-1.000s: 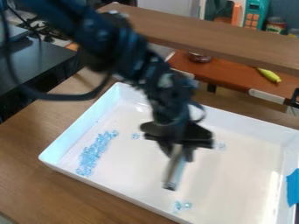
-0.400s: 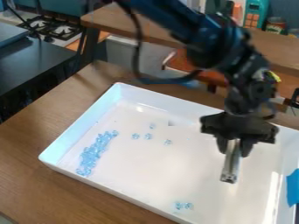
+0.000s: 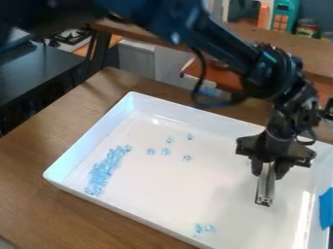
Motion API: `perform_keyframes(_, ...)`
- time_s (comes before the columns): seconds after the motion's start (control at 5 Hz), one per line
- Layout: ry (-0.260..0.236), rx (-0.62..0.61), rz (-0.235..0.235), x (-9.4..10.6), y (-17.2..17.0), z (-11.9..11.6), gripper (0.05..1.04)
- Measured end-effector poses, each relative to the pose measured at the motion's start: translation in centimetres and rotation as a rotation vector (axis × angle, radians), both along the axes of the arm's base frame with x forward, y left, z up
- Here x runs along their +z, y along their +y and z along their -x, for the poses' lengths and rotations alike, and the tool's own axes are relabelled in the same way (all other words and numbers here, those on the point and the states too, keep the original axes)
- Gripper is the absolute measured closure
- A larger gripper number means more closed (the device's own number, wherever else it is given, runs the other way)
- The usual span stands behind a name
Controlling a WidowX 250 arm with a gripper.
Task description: Sweep into pile
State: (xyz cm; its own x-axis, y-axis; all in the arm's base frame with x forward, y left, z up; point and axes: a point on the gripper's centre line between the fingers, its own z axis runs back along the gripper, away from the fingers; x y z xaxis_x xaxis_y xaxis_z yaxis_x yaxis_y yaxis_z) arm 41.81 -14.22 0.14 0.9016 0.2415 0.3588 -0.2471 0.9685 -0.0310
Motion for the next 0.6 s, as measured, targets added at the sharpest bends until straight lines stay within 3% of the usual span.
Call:
perform_keyframes(0.4, 0.009, 0.026, -0.007, -1.2, 0.8, -0.9, 0.700)
perform_keyframes(0.6, 0.009, 0.067, 0.015, -1.2, 2.5, -1.5, 0.700)
